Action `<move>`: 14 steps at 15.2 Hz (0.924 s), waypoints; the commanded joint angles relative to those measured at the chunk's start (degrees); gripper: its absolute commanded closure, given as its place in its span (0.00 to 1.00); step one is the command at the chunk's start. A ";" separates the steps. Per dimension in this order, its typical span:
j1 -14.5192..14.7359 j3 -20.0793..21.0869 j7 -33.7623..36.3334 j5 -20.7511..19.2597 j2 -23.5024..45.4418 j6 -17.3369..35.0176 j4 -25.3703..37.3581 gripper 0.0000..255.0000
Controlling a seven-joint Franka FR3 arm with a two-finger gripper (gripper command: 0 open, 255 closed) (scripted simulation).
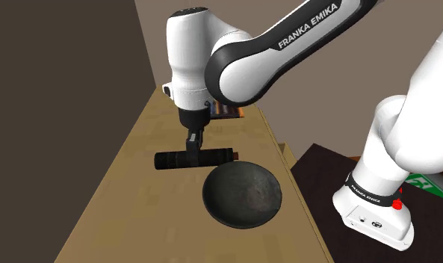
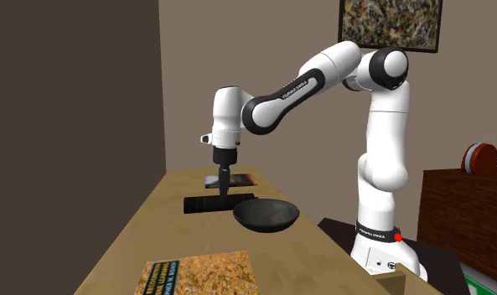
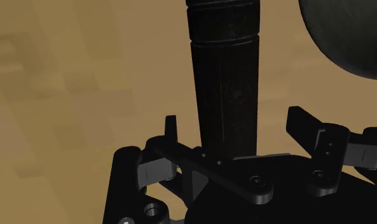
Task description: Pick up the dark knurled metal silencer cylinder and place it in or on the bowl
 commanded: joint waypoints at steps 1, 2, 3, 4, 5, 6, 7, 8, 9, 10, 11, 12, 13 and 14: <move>-0.01 0.09 0.34 -0.45 0.91 1.56 -0.69 0.00; -0.03 0.14 0.61 -0.82 1.63 2.74 -1.21 0.00; -0.03 0.14 0.61 -0.82 1.63 2.74 -1.21 0.00; -0.02 0.13 0.60 -0.82 1.63 2.74 -1.22 0.00; -0.02 0.13 0.61 -0.82 1.63 2.74 -1.22 0.00; -0.02 0.13 0.61 -0.82 1.63 2.74 -1.21 0.00; -0.02 0.13 0.61 -0.82 1.63 2.74 -1.21 0.00; -0.02 0.13 0.61 -0.82 1.63 2.74 -1.21 0.00; -0.02 0.13 0.61 -0.82 1.63 2.74 -1.21 0.00; -0.02 0.13 0.60 -0.82 1.62 2.73 -1.21 0.00; -0.02 0.13 0.60 -0.82 1.62 2.73 -1.21 1.00; -0.02 0.13 0.60 -0.82 1.62 2.73 -1.21 1.00; -0.02 0.13 0.60 -0.82 1.62 2.73 -1.21 1.00; -0.02 0.13 0.60 -0.82 1.63 2.73 -1.21 1.00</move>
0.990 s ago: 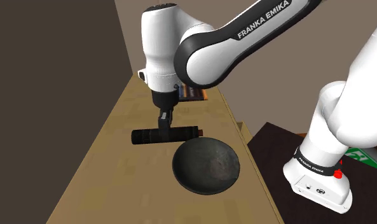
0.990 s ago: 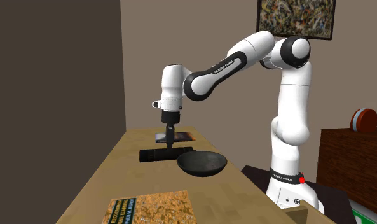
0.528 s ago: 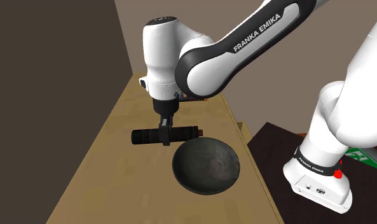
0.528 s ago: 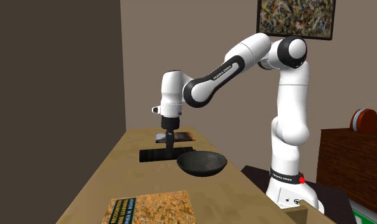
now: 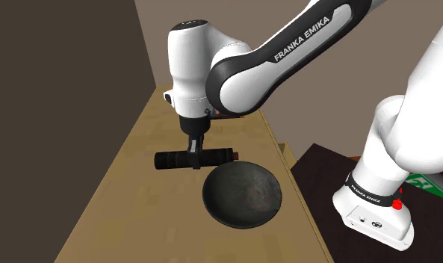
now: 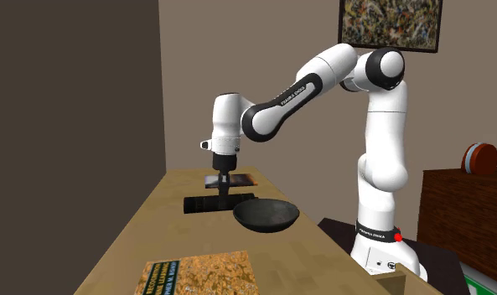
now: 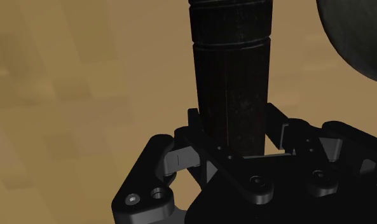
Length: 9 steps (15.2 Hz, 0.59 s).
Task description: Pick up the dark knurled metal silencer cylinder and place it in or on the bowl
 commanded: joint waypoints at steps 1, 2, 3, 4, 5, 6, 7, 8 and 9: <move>0.00 0.00 0.00 0.00 -0.01 0.00 0.01 1.00; 0.00 0.00 0.00 0.00 -0.01 0.01 0.01 1.00; 0.00 0.00 0.00 0.00 -0.01 0.01 0.01 1.00; 0.00 0.00 0.00 0.00 -0.01 0.01 0.01 1.00; 0.00 -0.01 0.00 0.00 0.00 0.01 0.01 1.00; 0.00 0.00 0.01 0.00 -0.01 0.02 0.01 1.00; 0.00 -0.03 -0.17 0.21 -0.41 -0.75 0.40 1.00; 0.00 -0.06 -0.32 0.40 -0.79 -1.51 0.82 1.00; 0.00 -0.10 -0.48 0.59 -1.16 -2.28 1.24 1.00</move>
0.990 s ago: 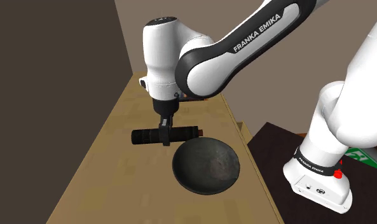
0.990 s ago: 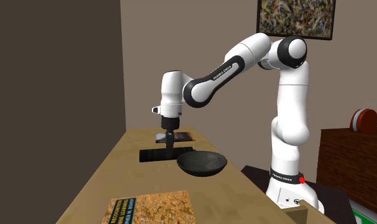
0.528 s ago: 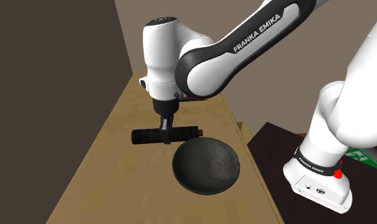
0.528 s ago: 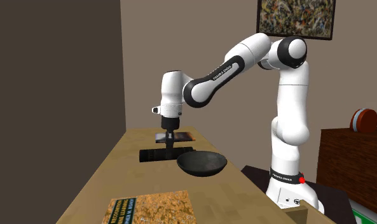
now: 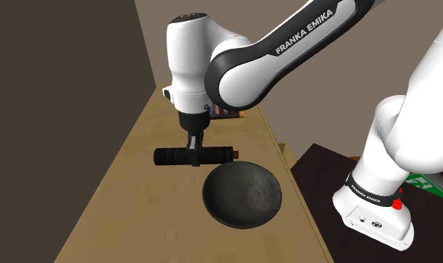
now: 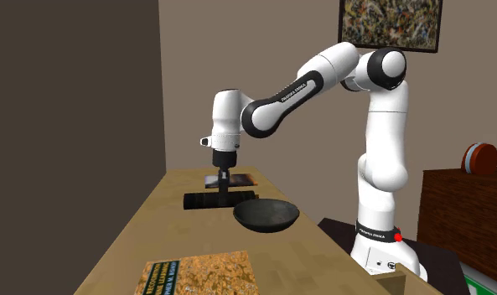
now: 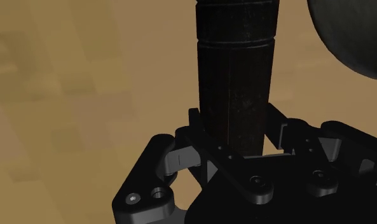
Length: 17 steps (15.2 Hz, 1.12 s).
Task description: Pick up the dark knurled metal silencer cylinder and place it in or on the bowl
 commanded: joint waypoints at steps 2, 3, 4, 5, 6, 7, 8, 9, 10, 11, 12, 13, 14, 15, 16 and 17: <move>0.01 -0.11 -0.44 0.54 -1.11 -2.27 1.27 1.00; 0.00 -0.15 -0.57 0.70 -1.44 -3.04 1.73 1.00; 0.00 -0.19 -0.70 0.84 -1.76 -3.80 2.21 1.00; 0.00 -0.23 -0.82 0.98 -2.06 -4.57 2.69 1.00; 0.00 -0.27 -0.93 1.11 -2.35 -5.34 3.19 1.00; 0.00 -0.32 -1.04 1.23 -2.63 -6.10 3.70 1.00; -0.01 -0.36 -1.14 1.34 -2.90 -6.87 4.22 1.00; -0.02 -0.40 -1.23 1.44 -3.15 -7.64 4.75 1.00; -0.02 -0.44 -1.32 1.53 -3.39 -8.40 5.29 1.00; -0.03 -0.49 -1.41 1.62 -3.61 -9.17 5.85 1.00; -0.03 -0.53 -1.49 1.70 -3.82 -9.94 6.42 1.00; -0.04 -0.57 -1.56 1.78 -4.02 -10.70 7.00 1.00; -0.05 -0.61 -1.63 1.85 -4.20 -11.47 7.59 1.00; -0.06 -0.65 -1.70 1.91 -4.38 -12.23 8.20 1.00; -0.07 -0.69 -1.76 1.96 -4.53 -13.00 8.82 1.00; -0.08 -0.73 -1.82 2.01 -4.68 -13.76 9.45 1.00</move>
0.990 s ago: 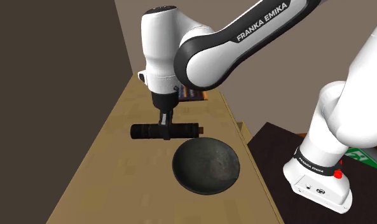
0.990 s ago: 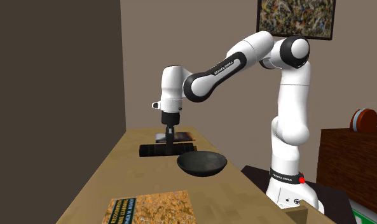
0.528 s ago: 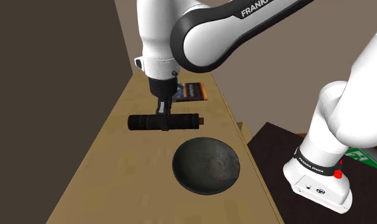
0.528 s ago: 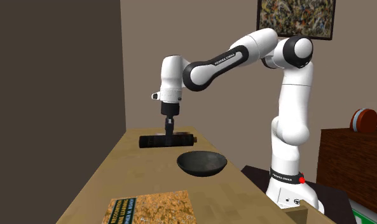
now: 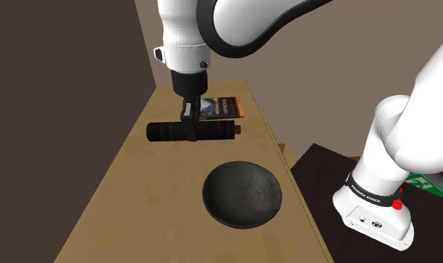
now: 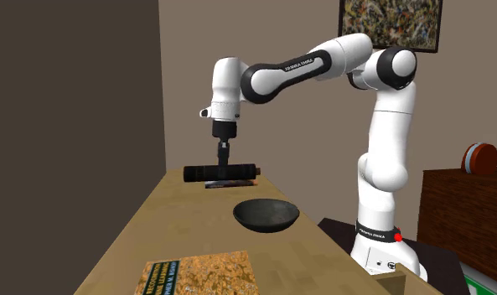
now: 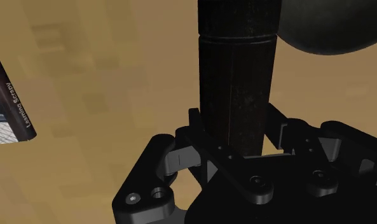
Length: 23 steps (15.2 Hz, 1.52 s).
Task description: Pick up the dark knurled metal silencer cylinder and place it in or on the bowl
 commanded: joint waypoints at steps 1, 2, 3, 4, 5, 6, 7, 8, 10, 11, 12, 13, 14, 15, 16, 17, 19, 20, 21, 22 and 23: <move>-0.03 -0.06 -0.07 0.03 -0.13 -1.59 1.47 1.00; -0.04 -0.10 -0.12 0.07 -0.25 -2.36 2.13 1.00; -0.05 -0.13 -0.16 0.10 -0.36 -3.12 2.80 1.00; -0.06 -0.14 -0.17 0.11 -0.38 -3.24 2.89 1.00; 0.41 0.19 0.31 0.80 -2.12 -3.23 1.26 1.00; 0.90 0.52 0.80 1.50 -3.85 -3.28 -0.32 1.00; 1.43 0.86 1.31 2.21 -5.55 -3.37 -1.82 1.00; 1.98 1.21 1.85 2.92 -7.23 -3.51 -3.25 1.00; 3.16 1.95 2.99 4.35 -10.51 -3.91 -5.90 1.00; 3.79 2.34 3.60 5.08 -12.12 -4.18 -7.12 1.00; 4.44 2.74 4.24 5.81 -13.69 -4.49 -8.28 1.00; 5.12 3.15 4.91 6.53 -15.24 -4.83 -9.37 1.00; 5.82 3.59 5.61 7.26 -16.76 -5.22 -10.39 1.00; 6.54 4.04 6.34 7.99 -18.24 -5.63 -11.34 1.00; 7.29 4.49 7.11 8.72 -19.68 -6.08 -12.23 1.00; 8.10 5.02 7.97 9.52 -21.21 -6.59 -13.12 1.00; 8.18 5.30 8.01 9.66 -21.06 -5.03 -14.52 1.00; 8.21 5.44 8.02 9.73 -20.96 -4.25 -15.21 1.00; 8.24 5.59 8.04 9.80 -20.85 -3.46 -15.89 1.00; 8.27 5.74 8.07 9.86 -20.72 -2.66 -16.56 1.00; 8.29 5.90 8.09 9.93 -20.58 -1.86 -17.22 1.00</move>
